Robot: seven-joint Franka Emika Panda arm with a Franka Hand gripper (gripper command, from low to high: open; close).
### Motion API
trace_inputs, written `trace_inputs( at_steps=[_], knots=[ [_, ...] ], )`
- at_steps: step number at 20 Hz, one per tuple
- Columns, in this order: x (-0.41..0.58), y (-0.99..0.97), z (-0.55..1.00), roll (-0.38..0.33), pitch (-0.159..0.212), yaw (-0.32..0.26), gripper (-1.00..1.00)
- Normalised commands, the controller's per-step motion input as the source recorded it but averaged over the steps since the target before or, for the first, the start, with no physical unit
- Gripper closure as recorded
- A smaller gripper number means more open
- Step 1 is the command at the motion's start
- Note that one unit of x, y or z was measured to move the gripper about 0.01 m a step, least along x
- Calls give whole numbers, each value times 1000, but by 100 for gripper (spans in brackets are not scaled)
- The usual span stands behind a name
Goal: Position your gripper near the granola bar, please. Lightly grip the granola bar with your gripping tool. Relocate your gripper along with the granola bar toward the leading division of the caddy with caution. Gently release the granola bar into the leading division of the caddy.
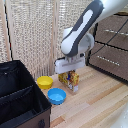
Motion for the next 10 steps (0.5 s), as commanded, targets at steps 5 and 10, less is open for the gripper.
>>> trace_inputs(
  at_steps=[5, 10],
  knots=[
    [309, 163, 742, 77, 76, -166, 100],
    [78, 181, 685, 91, 10, -234, 100]
  ],
)
